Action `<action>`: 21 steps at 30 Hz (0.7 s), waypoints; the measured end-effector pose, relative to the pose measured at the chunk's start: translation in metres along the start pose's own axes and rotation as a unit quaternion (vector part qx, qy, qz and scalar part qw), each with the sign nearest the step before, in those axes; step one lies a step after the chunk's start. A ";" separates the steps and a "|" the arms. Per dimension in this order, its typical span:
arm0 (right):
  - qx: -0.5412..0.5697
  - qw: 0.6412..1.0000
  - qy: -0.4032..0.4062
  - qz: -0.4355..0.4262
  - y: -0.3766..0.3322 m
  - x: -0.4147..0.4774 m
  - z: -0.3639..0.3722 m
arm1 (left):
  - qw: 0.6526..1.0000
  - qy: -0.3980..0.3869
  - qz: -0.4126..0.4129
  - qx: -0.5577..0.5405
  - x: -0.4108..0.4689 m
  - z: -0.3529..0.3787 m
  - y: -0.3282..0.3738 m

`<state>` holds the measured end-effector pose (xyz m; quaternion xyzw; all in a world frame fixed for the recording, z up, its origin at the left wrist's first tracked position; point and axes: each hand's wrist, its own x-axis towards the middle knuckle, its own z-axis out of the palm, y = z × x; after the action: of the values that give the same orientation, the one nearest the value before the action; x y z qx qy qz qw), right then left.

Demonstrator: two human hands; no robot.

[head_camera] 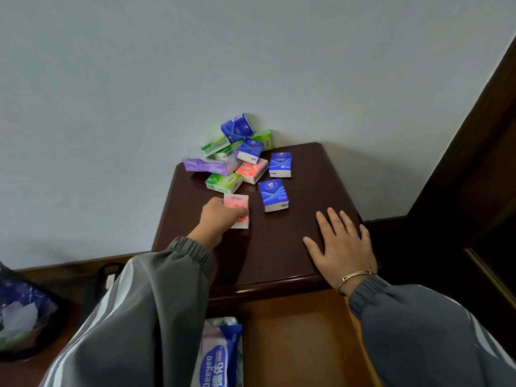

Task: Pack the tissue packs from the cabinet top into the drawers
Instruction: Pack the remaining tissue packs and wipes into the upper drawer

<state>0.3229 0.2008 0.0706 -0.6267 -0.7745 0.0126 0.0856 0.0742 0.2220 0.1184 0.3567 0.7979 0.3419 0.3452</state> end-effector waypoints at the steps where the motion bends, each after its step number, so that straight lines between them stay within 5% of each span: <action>1: -0.004 1.000 -0.007 -0.002 0.000 0.000 -0.001 | 1.000 0.016 0.010 0.001 -0.001 -0.004 -0.005; 6: 0.056 0.996 -0.064 0.018 -0.004 0.011 -0.011 | 0.990 0.109 0.081 -0.042 -0.012 -0.022 -0.034; 11: 0.168 0.986 0.010 0.011 -0.055 0.065 -0.034 | 0.978 0.132 0.146 -0.073 -0.015 -0.027 -0.057; 17: 0.108 0.991 -0.069 0.049 -0.105 0.114 -0.028 | 0.972 0.138 0.161 -0.098 -0.010 -0.028 -0.060; 21: 0.167 0.983 0.005 0.076 -0.089 0.137 -0.038 | 0.970 0.140 0.168 -0.101 -0.006 -0.026 -0.064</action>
<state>0.2149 0.3118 0.1351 -0.6610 -0.7108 0.1449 0.1919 0.0353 0.1768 0.0830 0.3975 0.7282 0.5207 0.2015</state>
